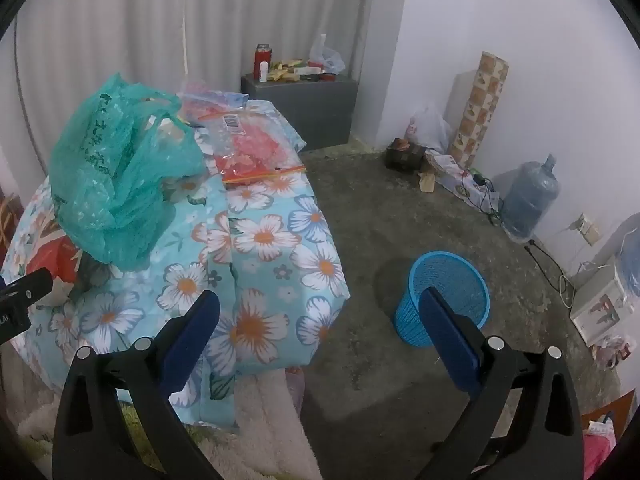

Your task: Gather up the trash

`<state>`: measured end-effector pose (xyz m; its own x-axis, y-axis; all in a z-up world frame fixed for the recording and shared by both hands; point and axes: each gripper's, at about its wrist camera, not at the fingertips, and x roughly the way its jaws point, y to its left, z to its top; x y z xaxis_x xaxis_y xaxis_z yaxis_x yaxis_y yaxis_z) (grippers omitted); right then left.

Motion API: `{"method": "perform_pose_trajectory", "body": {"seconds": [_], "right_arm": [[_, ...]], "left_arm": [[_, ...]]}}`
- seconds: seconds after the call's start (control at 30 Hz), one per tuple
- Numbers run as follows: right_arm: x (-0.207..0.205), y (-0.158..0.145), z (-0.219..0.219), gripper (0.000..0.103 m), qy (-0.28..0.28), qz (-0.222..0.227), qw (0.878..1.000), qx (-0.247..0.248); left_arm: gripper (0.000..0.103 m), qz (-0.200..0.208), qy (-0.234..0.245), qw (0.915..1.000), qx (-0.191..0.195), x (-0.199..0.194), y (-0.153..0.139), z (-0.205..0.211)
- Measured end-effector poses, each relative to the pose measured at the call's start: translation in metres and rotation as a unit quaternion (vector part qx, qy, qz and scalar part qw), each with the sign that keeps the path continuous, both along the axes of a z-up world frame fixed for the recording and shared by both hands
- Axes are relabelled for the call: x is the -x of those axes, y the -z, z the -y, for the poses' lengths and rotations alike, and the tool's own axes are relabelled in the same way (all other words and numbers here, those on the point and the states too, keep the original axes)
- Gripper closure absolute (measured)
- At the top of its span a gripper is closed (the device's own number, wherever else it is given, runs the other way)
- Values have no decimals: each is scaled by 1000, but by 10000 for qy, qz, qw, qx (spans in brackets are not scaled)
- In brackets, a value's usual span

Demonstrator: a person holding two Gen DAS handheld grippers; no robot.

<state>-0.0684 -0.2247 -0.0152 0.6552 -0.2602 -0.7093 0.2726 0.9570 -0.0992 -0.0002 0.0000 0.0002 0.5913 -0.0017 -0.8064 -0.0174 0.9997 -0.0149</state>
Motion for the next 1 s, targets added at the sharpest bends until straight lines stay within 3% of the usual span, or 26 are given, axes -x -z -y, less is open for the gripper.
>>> {"method": "perform_pose_trajectory", "body": {"seconds": [1.0], "right_arm": [[-2,7,0,6,2,-149,9999,17]], "left_arm": [[9,-82,2,10000,-16,3,9,-2]]}}
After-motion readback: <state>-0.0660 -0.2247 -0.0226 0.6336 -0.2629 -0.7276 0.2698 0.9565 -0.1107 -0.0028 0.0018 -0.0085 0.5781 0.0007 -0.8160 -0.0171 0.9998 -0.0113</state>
